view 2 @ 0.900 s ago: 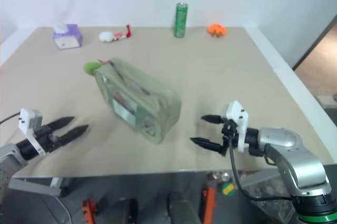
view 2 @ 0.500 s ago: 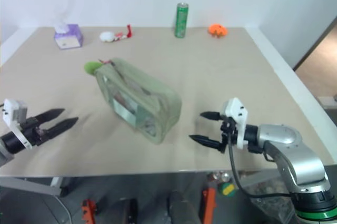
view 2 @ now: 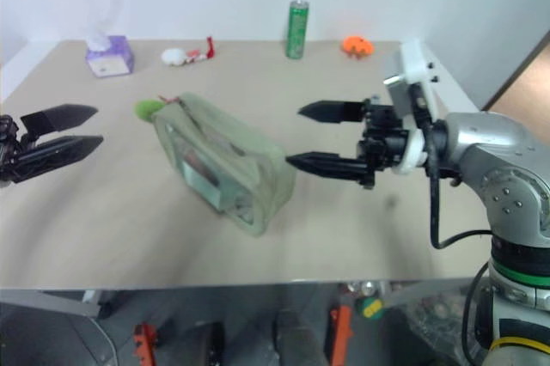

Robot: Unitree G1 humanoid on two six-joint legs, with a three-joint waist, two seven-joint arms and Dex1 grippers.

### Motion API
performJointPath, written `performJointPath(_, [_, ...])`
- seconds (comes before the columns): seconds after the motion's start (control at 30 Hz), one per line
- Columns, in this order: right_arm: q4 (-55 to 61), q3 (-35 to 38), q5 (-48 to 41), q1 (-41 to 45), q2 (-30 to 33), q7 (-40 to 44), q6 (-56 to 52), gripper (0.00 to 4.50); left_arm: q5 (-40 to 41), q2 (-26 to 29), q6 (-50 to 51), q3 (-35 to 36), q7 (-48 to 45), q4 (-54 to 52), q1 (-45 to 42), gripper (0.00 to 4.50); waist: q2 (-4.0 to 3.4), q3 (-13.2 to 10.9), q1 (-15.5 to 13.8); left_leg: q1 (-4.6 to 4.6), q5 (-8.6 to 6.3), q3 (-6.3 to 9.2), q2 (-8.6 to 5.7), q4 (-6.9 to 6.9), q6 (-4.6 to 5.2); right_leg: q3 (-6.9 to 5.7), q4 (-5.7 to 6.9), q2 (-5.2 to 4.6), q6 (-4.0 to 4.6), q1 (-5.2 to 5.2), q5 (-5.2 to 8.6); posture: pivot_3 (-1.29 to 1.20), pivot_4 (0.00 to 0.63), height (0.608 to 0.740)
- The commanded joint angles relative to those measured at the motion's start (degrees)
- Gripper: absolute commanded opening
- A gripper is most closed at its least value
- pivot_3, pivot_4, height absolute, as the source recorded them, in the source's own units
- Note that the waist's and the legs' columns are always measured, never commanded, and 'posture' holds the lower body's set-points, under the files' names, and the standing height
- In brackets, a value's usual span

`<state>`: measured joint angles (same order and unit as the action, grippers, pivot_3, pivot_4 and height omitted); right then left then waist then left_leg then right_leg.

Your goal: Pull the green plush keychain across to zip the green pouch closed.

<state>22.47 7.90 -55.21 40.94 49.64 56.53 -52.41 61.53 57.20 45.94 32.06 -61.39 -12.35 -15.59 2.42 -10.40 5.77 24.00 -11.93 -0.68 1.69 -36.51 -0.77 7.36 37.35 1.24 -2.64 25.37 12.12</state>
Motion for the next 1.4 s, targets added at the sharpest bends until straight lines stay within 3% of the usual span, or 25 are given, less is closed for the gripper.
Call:
performJointPath(0.03, [3.9, -5.19, -2.0, 5.47, -1.56, -2.88, -4.69, 4.49, -1.67, -0.67, -4.5, 1.11, -5.43, -4.37, 3.47, 4.47, -0.03, -0.01, 0.22, -0.01, -0.02, -0.04, 0.04, 0.02, 0.0, 0.02, 0.02, 0.0, 0.04, 0.03, 0.02, 0.0, 0.15, 0.74])
performJointPath(0.7, [2.67, -23.98, 17.91, 9.85, -4.18, -5.56, -2.85, 4.49, -4.34, -4.89, -8.54, -1.2, -3.74, -9.42, 7.74, 4.47, -0.02, 0.0, -0.99, 0.15, 0.01, 0.28, -0.03, -0.21, -0.04, -0.38, 0.09, -0.22, 0.18, -0.04, 0.17, 0.0, 0.15, 0.74])
performJointPath(0.83, [0.54, -24.9, 21.74, 10.88, -6.49, -7.52, -2.09, 3.44, -4.68, -5.25, -9.0, -1.5, -3.42, -9.2, 7.5, 4.5, -0.01, 0.0, -0.98, 0.15, 0.01, 0.29, -0.06, -0.22, -0.05, -0.39, 0.11, -0.19, 0.08, -0.04, 0.09, 0.0, 0.15, 0.74])
performJointPath(1.17, [0.35, -24.96, 26.32, 9.46, -5.63, -2.22, 2.92, 0.02, -5.23, -5.76, -9.84, -2.19, -3.13, -8.22, 7.14, 4.5, -0.01, 0.0, -1.13, 0.16, 0.01, 0.38, -0.06, -0.23, -0.05, -0.48, 0.13, -0.2, 0.07, -0.05, 0.08, 0.0, 0.15, 0.74])
performJointPath(1.4, [-4.05, -22.97, 33.14, 8.77, -2.81, 4.97, 18.63, 0.02, -4.4, -6.76, -9.64, -1.3, -2.21, -6.21, 6.88, 4.5, -0.02, 0.0, -1.13, 0.19, 0.01, 0.51, -0.06, -0.2, -0.05, -0.64, 0.13, -0.18, 0.1, -0.05, 0.1, 0.0, 0.15, 0.74])
